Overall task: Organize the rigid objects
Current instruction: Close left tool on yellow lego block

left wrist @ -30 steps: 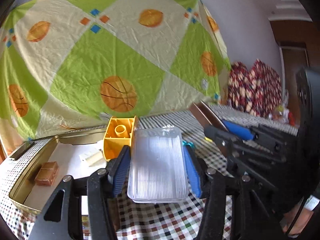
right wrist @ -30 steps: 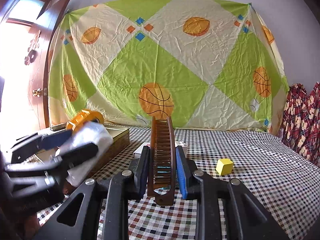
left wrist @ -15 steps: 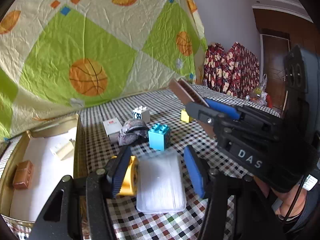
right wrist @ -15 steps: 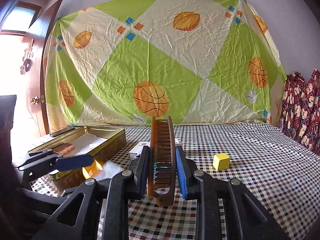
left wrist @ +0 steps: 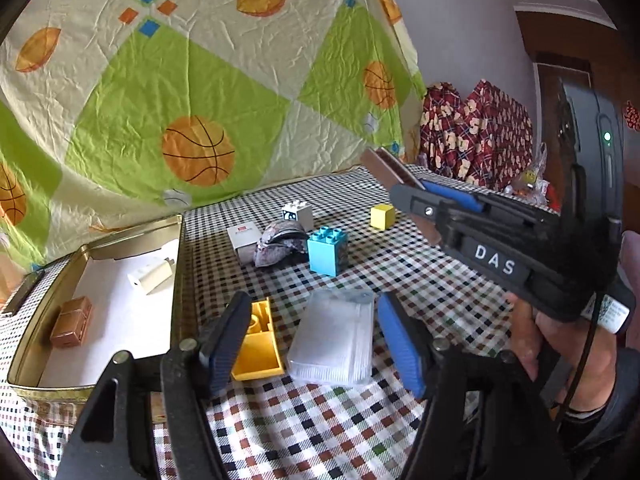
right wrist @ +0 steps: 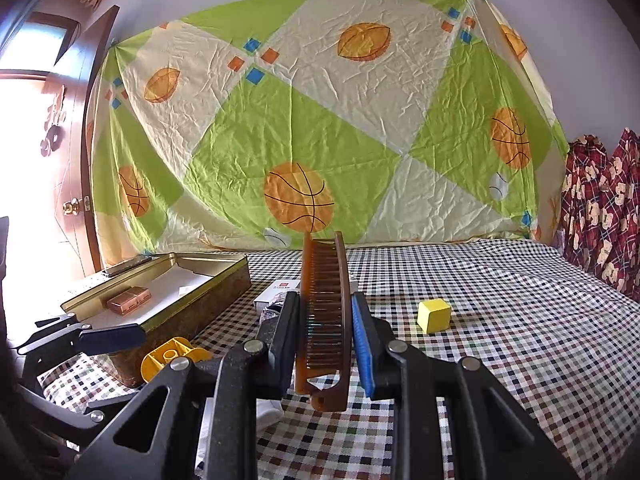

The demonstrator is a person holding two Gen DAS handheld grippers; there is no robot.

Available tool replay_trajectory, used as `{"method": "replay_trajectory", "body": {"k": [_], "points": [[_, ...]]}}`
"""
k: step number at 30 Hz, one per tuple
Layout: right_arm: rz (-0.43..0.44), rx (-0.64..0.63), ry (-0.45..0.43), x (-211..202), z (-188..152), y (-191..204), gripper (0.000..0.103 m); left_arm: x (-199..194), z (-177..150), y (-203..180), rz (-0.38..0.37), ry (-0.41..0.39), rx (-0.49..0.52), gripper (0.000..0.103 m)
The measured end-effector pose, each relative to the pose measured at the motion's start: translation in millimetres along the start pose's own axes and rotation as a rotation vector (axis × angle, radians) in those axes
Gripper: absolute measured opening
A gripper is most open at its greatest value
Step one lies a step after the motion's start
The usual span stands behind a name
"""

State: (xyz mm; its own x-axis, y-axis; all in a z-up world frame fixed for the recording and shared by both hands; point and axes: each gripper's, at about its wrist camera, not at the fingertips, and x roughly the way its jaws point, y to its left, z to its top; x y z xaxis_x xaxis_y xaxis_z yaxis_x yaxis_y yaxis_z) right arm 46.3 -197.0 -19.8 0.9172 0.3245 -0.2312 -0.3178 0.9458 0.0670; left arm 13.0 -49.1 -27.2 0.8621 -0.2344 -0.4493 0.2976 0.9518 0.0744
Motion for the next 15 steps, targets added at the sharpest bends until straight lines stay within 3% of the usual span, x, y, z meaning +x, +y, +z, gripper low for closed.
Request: {"method": "replay_trajectory", "body": {"k": [4,6,8,15], "points": [[-0.003,0.000,0.000,2,0,-2,0.028,21,1,14,0.067,0.091,-0.064,0.065],[-0.007,-0.021,-0.003,2,0,2,0.028,29,-1,22,0.065,0.121,-0.105,0.057],[-0.010,-0.042,-0.009,1,-1,6,0.028,36,-1,23,0.075,0.144,-0.103,0.037],[-0.001,-0.043,-0.002,2,-1,5,0.028,41,-1,17,0.085,0.158,-0.082,0.032]]}}
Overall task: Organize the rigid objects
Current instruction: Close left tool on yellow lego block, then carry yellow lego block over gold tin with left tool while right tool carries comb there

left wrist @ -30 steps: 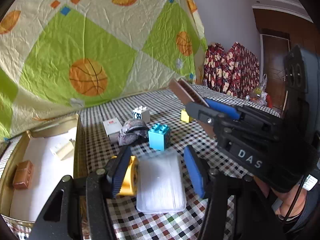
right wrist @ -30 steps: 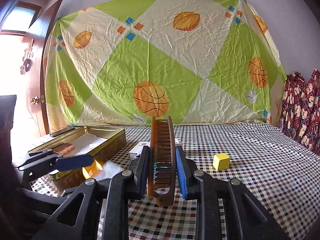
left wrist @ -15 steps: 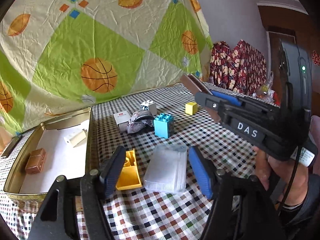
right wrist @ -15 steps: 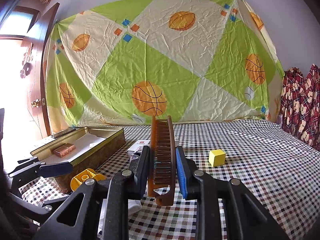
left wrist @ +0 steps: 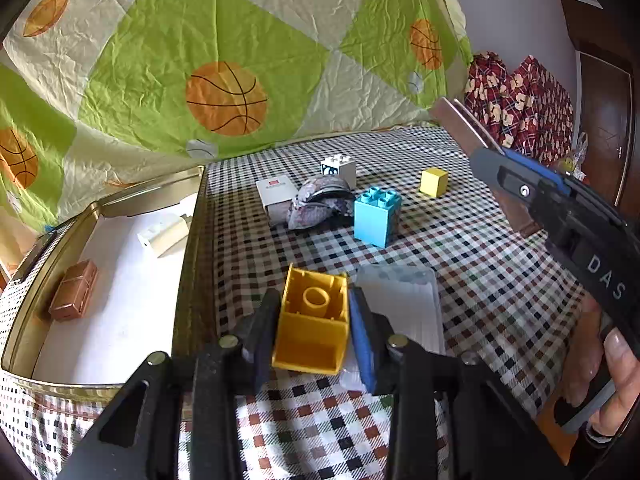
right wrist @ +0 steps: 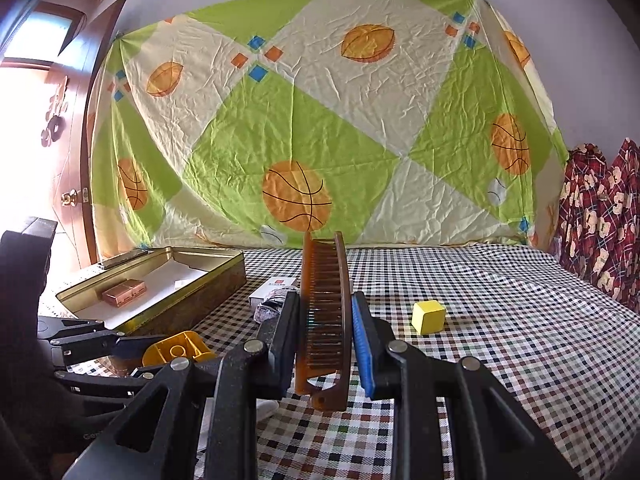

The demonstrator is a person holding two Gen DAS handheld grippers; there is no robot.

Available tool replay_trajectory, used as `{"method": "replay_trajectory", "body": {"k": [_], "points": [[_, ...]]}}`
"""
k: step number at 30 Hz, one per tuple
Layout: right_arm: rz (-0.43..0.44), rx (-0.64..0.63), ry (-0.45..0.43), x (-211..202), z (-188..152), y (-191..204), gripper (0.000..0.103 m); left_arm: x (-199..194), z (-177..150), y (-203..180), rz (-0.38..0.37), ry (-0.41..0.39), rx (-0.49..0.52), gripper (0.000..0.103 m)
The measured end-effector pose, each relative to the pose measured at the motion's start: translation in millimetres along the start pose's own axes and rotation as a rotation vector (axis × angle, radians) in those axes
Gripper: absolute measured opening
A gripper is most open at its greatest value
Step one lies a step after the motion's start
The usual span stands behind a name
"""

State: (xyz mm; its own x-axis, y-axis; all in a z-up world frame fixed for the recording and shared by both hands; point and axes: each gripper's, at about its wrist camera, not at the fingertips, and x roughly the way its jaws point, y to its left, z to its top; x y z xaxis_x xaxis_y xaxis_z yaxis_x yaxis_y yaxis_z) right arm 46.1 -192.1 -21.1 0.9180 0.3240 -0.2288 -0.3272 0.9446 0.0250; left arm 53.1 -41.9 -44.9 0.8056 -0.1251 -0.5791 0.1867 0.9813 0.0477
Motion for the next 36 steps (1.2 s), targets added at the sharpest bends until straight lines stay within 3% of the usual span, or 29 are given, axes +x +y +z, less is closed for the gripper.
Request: {"method": "replay_trajectory", "body": {"k": [3,9,18,27,36], "points": [[0.009,-0.011,-0.009,-1,1,3,0.028,-5,1,8,-0.022,-0.021,-0.045,0.030],[0.076,-0.012,0.003,3,9,14,0.028,-36,15,20,0.023,-0.136,-0.049,0.030],[0.244,-0.009,0.049,26,42,52,0.028,-45,22,65,0.106,-0.165,-0.102,0.030],[0.370,-0.071,0.152,72,65,111,0.028,-42,18,120,0.181,-0.129,-0.169,0.030],[0.398,-0.135,0.285,123,57,157,0.028,-26,10,159,0.155,-0.052,-0.248,0.030]]}}
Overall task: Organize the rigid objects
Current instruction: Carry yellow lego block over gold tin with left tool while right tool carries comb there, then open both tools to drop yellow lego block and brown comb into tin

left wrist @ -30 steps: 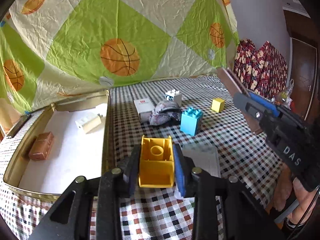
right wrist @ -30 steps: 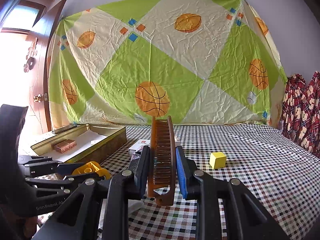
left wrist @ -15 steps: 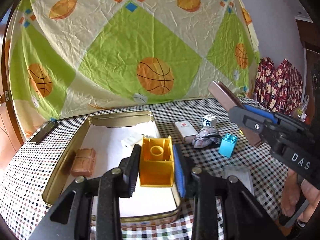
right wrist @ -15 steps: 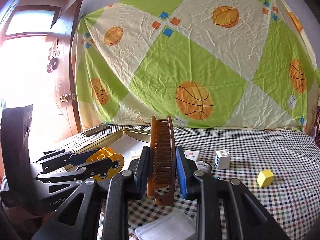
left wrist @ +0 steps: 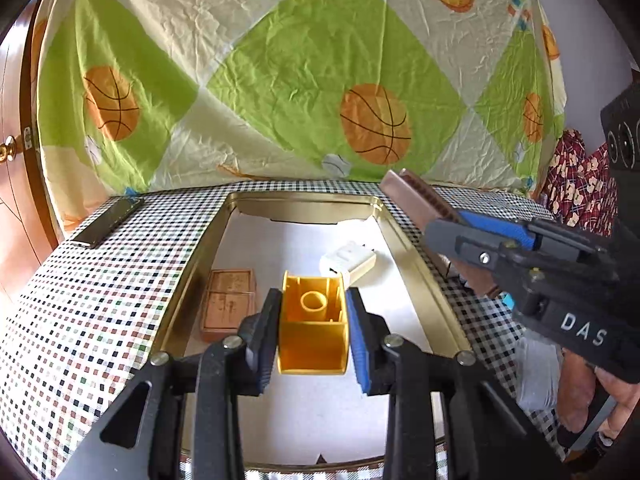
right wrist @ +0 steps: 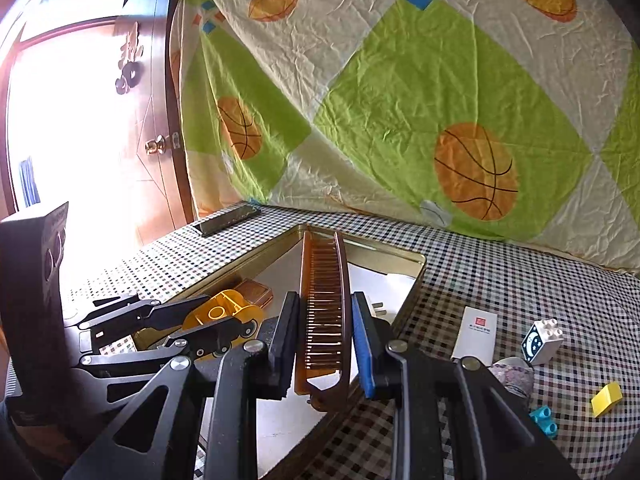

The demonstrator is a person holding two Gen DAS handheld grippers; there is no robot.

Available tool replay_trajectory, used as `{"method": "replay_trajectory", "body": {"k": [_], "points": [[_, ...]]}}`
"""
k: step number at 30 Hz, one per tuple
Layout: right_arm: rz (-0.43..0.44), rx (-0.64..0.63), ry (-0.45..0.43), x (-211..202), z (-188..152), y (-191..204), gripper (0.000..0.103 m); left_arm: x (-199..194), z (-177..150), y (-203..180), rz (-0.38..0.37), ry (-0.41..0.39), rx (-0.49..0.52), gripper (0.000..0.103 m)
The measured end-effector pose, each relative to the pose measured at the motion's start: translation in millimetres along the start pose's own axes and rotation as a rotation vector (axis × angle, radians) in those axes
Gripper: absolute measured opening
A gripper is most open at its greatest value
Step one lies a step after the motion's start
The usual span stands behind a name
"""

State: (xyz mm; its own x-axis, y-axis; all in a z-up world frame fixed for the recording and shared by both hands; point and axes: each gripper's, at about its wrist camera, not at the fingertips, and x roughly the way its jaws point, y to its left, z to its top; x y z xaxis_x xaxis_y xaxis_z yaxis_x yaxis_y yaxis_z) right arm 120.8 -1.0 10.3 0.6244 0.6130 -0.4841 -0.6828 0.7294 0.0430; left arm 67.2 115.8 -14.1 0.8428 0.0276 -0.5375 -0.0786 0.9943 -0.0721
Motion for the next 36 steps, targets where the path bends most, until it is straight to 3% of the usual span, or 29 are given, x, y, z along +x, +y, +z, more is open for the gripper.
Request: {"method": "replay_trajectory", "body": {"k": [10,11,13,15,18,21,23,27,36], "points": [[-0.029,-0.023,0.114,40,-5,2,0.030,26,9,12,0.016,0.063,-0.008,0.032],[-0.031,-0.019,0.110,38,-5,1,0.037,25,8,14,0.021,0.051,-0.020,0.035],[-0.015,0.003,0.092,28,-6,-4,0.049,19,6,17,0.033,0.027,-0.043,0.054],[-0.010,0.018,0.069,14,-6,-9,0.055,10,3,19,0.041,-0.010,-0.061,0.074],[-0.026,0.039,0.026,-10,-5,-20,0.060,-2,-1,13,0.043,-0.053,-0.066,0.076],[-0.040,0.064,-0.018,-40,-6,-37,0.064,-16,-3,-1,0.028,-0.088,-0.057,0.080],[-0.075,0.083,-0.052,-62,-10,-51,0.076,-27,-7,-17,0.012,-0.121,-0.038,0.087],[-0.155,0.143,-0.085,-102,-34,-84,0.080,-42,-13,-54,-0.051,-0.159,0.018,0.093],[-0.300,0.256,-0.061,-144,-100,-139,0.080,-28,-28,-133,-0.176,-0.073,0.133,0.098]]}}
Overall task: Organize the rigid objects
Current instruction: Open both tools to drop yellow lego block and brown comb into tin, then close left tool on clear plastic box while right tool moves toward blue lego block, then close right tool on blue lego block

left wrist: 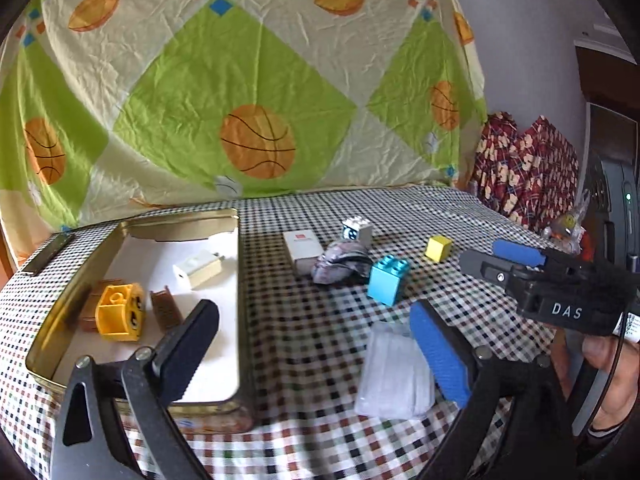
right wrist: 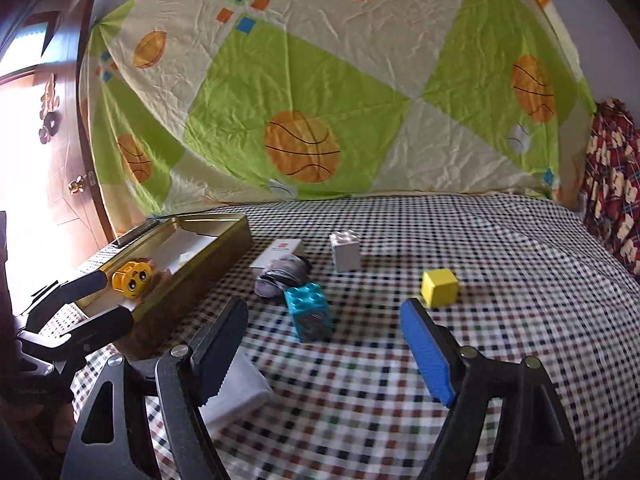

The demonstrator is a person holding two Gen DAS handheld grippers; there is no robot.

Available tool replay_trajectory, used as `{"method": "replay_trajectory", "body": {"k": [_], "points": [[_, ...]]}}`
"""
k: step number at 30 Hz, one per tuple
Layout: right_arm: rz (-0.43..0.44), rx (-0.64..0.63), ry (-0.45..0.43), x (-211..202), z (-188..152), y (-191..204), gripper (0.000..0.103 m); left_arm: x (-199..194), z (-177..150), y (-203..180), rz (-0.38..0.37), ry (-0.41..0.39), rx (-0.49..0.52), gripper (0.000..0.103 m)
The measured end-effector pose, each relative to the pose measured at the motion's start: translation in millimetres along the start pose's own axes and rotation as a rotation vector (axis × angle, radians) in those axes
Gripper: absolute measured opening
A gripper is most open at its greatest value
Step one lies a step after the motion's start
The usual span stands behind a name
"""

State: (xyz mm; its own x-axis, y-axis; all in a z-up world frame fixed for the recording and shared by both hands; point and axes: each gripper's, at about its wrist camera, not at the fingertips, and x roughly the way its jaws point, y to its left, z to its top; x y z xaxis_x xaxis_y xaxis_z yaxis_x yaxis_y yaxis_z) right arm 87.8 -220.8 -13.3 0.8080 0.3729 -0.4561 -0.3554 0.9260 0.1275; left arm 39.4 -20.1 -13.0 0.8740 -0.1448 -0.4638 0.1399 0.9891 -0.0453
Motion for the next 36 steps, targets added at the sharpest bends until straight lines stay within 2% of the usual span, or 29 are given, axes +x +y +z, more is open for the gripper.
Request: {"method": "replay_trajectory", "body": {"k": [7,10,13,14,18,23,28,33,36], "points": [[-0.046,0.068,-0.014,-5,-5,-31,0.080,25,-11,-38,-0.063,0.121,0.060,0.097],[-0.041,0.078,-0.013,-3,-6,-32,0.080,36,-14,-46,-0.074,0.173,0.086,0.091],[-0.037,0.074,-0.010,-2,-5,-31,0.080,49,-20,-49,-0.092,0.241,0.097,0.067],[-0.036,0.073,-0.011,-2,-5,-30,0.080,52,-22,-51,-0.113,0.260,0.097,0.052],[-0.031,0.059,0.004,3,0,-25,0.080,52,-20,-43,-0.160,0.274,0.049,0.051],[-0.040,-0.020,0.073,24,9,-11,0.080,46,-10,-29,-0.124,0.219,0.000,0.051],[-0.039,-0.089,0.148,48,19,5,0.080,48,6,-19,-0.059,0.162,0.004,0.051],[-0.037,-0.132,0.200,67,24,16,0.080,62,7,-10,-0.020,0.169,-0.012,0.051],[-0.027,-0.132,0.222,76,27,18,0.076,66,11,-8,-0.036,0.173,-0.034,0.051]]}}
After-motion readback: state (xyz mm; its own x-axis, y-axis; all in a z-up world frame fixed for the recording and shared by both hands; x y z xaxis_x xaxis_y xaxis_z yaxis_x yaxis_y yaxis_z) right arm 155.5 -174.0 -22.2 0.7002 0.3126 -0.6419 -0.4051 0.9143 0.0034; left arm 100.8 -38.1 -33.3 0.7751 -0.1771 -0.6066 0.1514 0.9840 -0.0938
